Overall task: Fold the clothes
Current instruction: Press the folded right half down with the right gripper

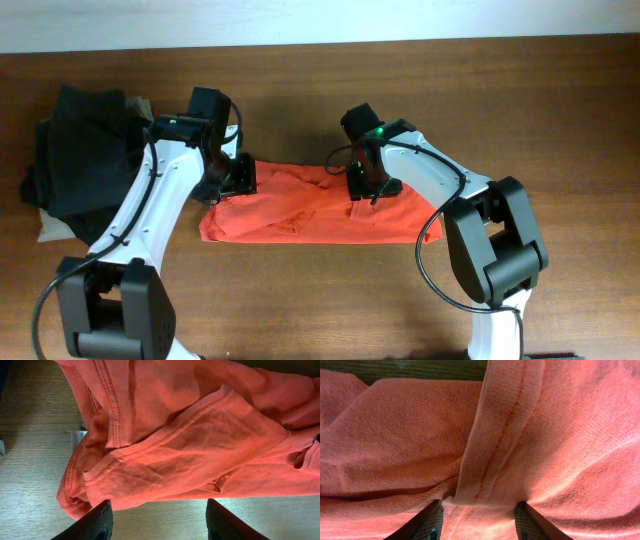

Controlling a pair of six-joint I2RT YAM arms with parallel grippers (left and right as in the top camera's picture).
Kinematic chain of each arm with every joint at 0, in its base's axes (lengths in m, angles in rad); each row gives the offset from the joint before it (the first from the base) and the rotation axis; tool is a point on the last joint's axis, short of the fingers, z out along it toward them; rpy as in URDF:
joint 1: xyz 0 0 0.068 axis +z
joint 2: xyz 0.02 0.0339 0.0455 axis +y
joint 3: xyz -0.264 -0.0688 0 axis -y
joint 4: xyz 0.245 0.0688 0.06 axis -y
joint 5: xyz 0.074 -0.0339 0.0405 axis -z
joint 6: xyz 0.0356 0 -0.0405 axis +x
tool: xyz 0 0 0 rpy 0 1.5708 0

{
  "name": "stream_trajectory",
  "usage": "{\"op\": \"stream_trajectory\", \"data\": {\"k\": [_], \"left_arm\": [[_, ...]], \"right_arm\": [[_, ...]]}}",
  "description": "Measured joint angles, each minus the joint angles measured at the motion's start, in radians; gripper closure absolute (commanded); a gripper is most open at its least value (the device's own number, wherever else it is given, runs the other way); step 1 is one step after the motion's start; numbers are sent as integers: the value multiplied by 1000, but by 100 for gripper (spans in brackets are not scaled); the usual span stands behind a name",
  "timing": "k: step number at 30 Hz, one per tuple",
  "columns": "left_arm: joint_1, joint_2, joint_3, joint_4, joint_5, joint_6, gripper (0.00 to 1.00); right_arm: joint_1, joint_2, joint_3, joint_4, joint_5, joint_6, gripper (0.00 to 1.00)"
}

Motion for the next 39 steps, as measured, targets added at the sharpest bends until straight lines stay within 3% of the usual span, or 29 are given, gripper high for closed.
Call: {"op": "stream_trajectory", "data": {"k": [5, 7, 10, 16, 23, 32, 33, 35, 37, 39], "left_arm": [[0, 0, 0, -1, 0, 0, 41], [0, 0, 0, -1, 0, 0, 41], [0, 0, 0, -4, 0, 0, 41], [0, 0, 0, -11, 0, 0, 41], [0, 0, 0, -11, 0, 0, 41], [0, 0, 0, -11, 0, 0, 41], [0, 0, 0, -11, 0, 0, 41], [0, 0, 0, -11, 0, 0, 41], [0, 0, 0, -11, 0, 0, 41], [0, 0, 0, -11, 0, 0, 41]], "right_arm": [[0, 0, 0, 10, 8, 44, 59], [0, 0, -2, 8, 23, 54, 82], [0, 0, -6, -8, 32, 64, 96], [0, 0, -6, -167, 38, 36, 96], [0, 0, 51, -292, 32, -56, 94], [35, 0, 86, -370, -134, -171, 91], [45, 0, 86, -369, -141, -175, 88], [53, 0, 86, -362, -147, -180, 57], [53, 0, 86, -356, -156, -183, 49], [53, 0, 86, -339, -159, -185, 46]]}}
